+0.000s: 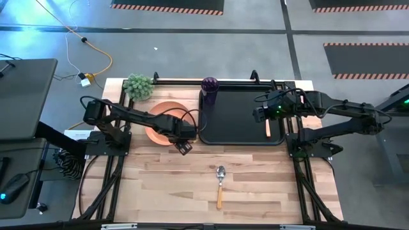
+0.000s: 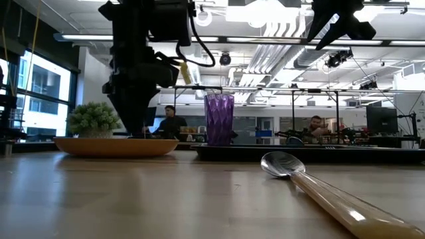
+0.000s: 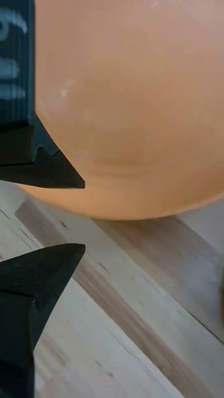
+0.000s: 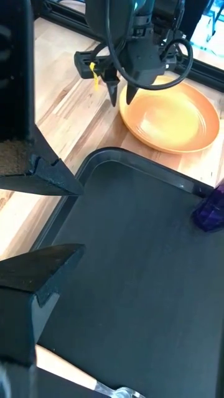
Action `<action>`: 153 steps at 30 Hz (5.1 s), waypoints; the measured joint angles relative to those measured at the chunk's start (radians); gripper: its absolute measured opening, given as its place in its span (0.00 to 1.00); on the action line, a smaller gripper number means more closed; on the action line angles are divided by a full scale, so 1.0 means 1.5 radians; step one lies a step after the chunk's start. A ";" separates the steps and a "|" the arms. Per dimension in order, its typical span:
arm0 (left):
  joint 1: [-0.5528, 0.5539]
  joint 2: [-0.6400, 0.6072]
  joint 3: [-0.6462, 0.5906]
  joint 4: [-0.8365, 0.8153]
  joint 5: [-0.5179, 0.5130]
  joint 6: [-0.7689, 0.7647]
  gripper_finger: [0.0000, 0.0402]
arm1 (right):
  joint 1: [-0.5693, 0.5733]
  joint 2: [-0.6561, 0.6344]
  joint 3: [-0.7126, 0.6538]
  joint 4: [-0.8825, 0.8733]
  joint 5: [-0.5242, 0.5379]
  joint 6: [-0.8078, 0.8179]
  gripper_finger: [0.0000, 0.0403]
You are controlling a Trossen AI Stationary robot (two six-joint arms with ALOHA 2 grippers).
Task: Pick and place plate/cup/fork/spoon on tray
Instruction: Put the orange plate to the center of the black tray
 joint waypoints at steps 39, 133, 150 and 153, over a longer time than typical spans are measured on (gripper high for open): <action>-0.009 0.055 0.001 0.015 -0.003 0.000 0.03 | 0.000 0.000 0.000 0.000 0.002 0.000 0.31; -0.104 0.010 0.294 -0.034 -0.095 1.007 0.00 | -0.066 0.075 0.000 0.019 -0.129 0.057 0.31; -0.104 0.010 0.294 -0.036 -0.095 1.008 0.00 | -0.065 0.152 0.000 0.020 -0.152 0.039 0.21; -0.104 0.010 0.294 -0.036 -0.095 1.008 0.00 | -0.065 0.153 0.000 0.028 -0.153 0.037 0.09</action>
